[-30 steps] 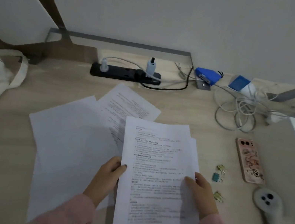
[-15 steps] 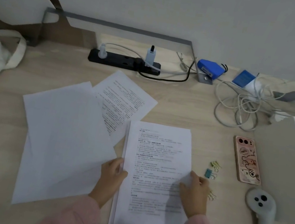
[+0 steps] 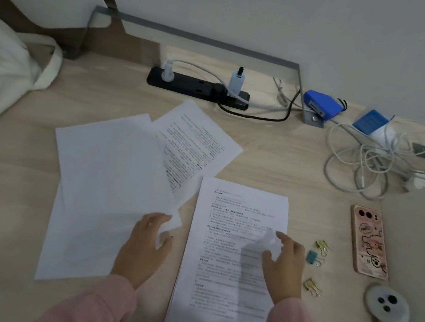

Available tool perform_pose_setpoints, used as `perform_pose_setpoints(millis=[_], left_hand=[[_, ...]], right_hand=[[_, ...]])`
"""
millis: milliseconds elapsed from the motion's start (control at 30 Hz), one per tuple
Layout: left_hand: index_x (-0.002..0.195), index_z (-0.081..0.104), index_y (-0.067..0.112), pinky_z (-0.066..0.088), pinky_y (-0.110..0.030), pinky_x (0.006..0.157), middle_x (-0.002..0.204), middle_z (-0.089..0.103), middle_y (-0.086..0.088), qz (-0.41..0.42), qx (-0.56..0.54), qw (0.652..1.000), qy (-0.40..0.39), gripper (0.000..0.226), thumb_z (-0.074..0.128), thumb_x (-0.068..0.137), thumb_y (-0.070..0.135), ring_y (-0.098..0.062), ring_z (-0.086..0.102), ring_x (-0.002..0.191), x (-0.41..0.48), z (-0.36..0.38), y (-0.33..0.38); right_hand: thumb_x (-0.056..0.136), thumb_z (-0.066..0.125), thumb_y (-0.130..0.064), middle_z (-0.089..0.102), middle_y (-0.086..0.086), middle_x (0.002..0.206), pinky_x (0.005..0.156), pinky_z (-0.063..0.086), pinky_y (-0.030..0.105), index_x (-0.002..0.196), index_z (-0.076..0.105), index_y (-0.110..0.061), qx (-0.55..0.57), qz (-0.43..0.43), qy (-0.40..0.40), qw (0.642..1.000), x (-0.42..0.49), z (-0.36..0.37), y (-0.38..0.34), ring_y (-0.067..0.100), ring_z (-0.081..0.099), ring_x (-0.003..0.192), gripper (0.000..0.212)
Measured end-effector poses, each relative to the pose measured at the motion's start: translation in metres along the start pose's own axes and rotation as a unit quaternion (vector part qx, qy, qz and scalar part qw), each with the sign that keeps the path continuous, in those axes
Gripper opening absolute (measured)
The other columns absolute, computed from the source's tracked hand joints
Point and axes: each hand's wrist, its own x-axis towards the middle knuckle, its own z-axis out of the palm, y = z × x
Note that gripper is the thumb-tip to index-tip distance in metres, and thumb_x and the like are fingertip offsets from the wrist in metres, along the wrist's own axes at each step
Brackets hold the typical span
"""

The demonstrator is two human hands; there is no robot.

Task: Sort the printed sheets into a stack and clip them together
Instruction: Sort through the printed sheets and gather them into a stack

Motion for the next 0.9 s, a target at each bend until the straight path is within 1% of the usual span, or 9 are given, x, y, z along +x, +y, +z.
perform_pose_setpoints(millis=[167,300,400,467,567,633,733,800,900], left_hand=[[0.148,0.009,0.018,0.013,-0.034,0.116,0.158,0.0,-0.005,-0.046,0.224,0.973,0.006,0.089,0.051,0.082,0.059,-0.021,0.001,0.146,0.013,-0.044,-0.051],[0.148,-0.008,0.018,0.005,-0.03,0.117,0.157,-0.018,-0.004,-0.052,0.239,0.968,-0.053,0.103,0.045,0.077,0.07,-0.016,-0.014,0.145,0.009,-0.057,-0.077],[0.146,-0.013,0.015,-0.004,-0.027,0.115,0.154,-0.024,-0.005,-0.032,0.254,0.964,-0.079,0.107,0.03,0.07,0.076,-0.013,-0.021,0.141,0.008,-0.055,-0.087],[0.148,-0.002,0.011,-0.003,-0.026,0.114,0.156,-0.013,-0.011,-0.023,0.24,0.969,-0.058,0.108,0.029,0.066,0.074,-0.015,-0.016,0.142,0.008,-0.05,-0.091],[0.138,0.036,0.005,0.016,-0.032,0.107,0.145,0.037,-0.023,-0.03,0.248,0.965,-0.08,0.1,0.04,0.06,0.069,-0.025,0.018,0.136,0.009,-0.048,-0.098],[0.132,0.041,0.008,0.026,-0.035,0.102,0.137,0.049,-0.02,-0.015,0.258,0.965,-0.054,0.091,0.042,0.063,0.068,-0.026,0.028,0.129,0.008,-0.046,-0.102],[0.131,0.041,0.014,0.049,-0.038,0.092,0.136,0.052,-0.016,0.019,0.256,0.966,-0.006,0.065,0.032,0.085,0.058,-0.024,0.032,0.129,0.005,-0.049,-0.103],[0.13,0.041,0.015,0.053,-0.042,0.09,0.135,0.053,-0.015,0.041,0.252,0.967,0.015,0.051,0.014,0.096,0.043,-0.026,0.036,0.129,0.004,-0.05,-0.104],[0.122,0.052,0.019,0.046,-0.036,0.094,0.13,0.058,-0.015,0.033,0.249,0.968,0.018,0.056,0.01,0.095,0.044,-0.024,0.038,0.125,0.001,-0.052,-0.101]], right_hand=[[0.089,0.053,-0.008,0.038,0.008,0.129,0.087,0.038,0.023,0.128,0.045,-0.012,0.127,-0.067,-0.108,0.984,-0.001,0.033,-0.063,0.016,0.049,0.102,0.04],[0.089,0.055,-0.014,0.046,0.005,0.115,0.064,0.041,0.008,0.128,0.045,-0.009,0.212,-0.001,-0.224,0.951,-0.004,0.072,-0.11,0.013,0.05,0.091,0.04],[0.087,0.055,-0.007,0.053,0.003,0.086,0.058,0.041,0.012,0.111,0.05,-0.011,0.256,0.069,-0.256,0.93,-0.005,0.096,-0.126,0.012,0.051,0.074,0.025],[0.084,0.055,-0.002,0.052,0.001,0.069,0.056,0.041,0.015,0.095,0.053,-0.01,0.256,0.088,-0.259,0.927,-0.003,0.106,-0.131,0.01,0.049,0.063,0.013],[0.085,0.053,-0.002,0.053,0.003,0.06,0.056,0.037,0.02,0.066,0.054,-0.011,0.211,0.043,-0.318,0.923,-0.01,0.114,-0.142,0.012,0.048,0.058,0.021],[0.087,0.054,-0.009,0.055,0.009,0.075,0.065,0.04,0.022,0.071,0.057,-0.011,0.202,0.022,-0.357,0.912,-0.017,0.117,-0.154,0.017,0.05,0.071,0.016],[0.093,0.047,-0.022,0.06,-0.006,0.094,0.085,0.04,0.021,0.09,0.065,-0.022,0.214,-0.004,-0.361,0.908,-0.021,0.117,-0.162,0.011,0.054,0.091,0.018],[0.095,0.042,-0.024,0.057,-0.008,0.1,0.085,0.038,0.021,0.107,0.059,-0.019,0.237,0.014,-0.329,0.914,-0.019,0.114,-0.159,0.007,0.052,0.093,0.021],[0.094,0.043,-0.017,0.055,-0.003,0.096,0.084,0.037,0.026,0.112,0.05,-0.016,0.225,0.035,-0.288,0.93,-0.017,0.114,-0.149,0.012,0.05,0.091,0.019]])
